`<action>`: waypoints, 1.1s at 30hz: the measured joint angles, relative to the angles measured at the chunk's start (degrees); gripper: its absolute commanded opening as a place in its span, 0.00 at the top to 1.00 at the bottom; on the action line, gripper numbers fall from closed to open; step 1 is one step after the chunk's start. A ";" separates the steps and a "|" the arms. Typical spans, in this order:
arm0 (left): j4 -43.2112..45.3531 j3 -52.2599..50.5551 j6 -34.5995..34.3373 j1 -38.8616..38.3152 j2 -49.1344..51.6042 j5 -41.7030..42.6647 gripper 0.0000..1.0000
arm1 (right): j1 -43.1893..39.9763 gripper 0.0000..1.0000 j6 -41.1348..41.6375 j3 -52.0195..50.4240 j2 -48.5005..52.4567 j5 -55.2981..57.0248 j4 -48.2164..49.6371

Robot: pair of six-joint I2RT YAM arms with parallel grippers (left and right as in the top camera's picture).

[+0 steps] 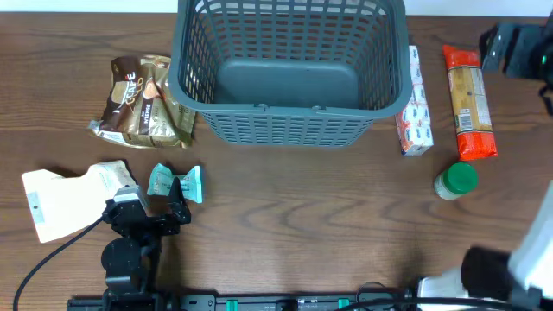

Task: Pack container
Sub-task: 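Reach the right gripper to the white tissue-pack stack and grasp it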

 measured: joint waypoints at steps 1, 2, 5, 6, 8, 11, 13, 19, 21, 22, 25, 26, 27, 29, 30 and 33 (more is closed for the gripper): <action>0.00 0.00 0.00 0.00 0.00 0.00 0.01 | -0.98 0.01 -0.04 0.13 2.03 -1.60 -0.52; 0.00 0.00 0.02 0.00 0.00 0.00 0.01 | -1.66 0.01 -0.07 0.20 3.78 -2.62 -1.20; 0.00 0.00 0.00 0.00 0.00 0.00 0.01 | -2.84 0.01 -0.42 0.22 9.03 -4.42 -2.45; 0.00 0.00 0.00 0.00 0.00 0.00 0.02 | -2.93 0.01 -0.90 0.22 10.60 -4.76 -2.51; 0.00 0.00 0.00 0.00 0.00 0.00 0.02 | -2.91 0.01 -2.27 0.22 13.31 -5.38 -2.56; 0.00 0.00 0.02 0.00 0.00 0.00 0.01 | -2.64 0.01 -4.96 0.22 17.00 -5.97 -2.58; 0.00 0.00 0.00 0.00 0.00 0.00 0.01 | -2.47 0.01 -6.34 0.22 19.04 -6.21 -2.62; 0.00 0.00 0.00 0.00 0.00 0.00 0.01 | -1.86 0.01 -8.35 0.26 25.51 -6.80 -2.89; 0.00 0.00 0.00 0.00 0.00 0.00 0.01 | -1.60 0.01 -8.52 0.26 27.19 -6.82 -2.82; 0.00 0.00 0.00 0.00 0.00 0.00 0.02 | -1.40 0.01 -8.57 0.26 28.24 -6.84 -2.73; 0.00 0.00 0.00 0.00 0.00 0.00 0.02 | -0.35 0.01 -8.63 0.26 31.91 -6.84 -2.25; 0.00 0.00 0.00 0.00 0.00 0.00 0.01 | 0.02 0.01 -8.70 0.24 32.94 -6.84 -2.01; 0.00 0.00 0.02 0.00 0.00 0.00 0.01 | 0.66 0.01 -8.74 0.24 34.36 -6.84 -1.57; 0.00 0.00 0.02 0.00 0.00 0.00 0.01 | 1.68 0.01 -8.76 0.22 36.35 -6.88 -1.09; 0.00 0.00 0.00 0.00 0.00 0.00 0.01 | 2.43 0.01 -8.76 0.22 37.64 -6.97 -0.79; 0.00 0.00 0.02 0.00 0.00 0.00 0.02 | 4.04 0.01 -8.74 0.15 40.09 -7.02 0.31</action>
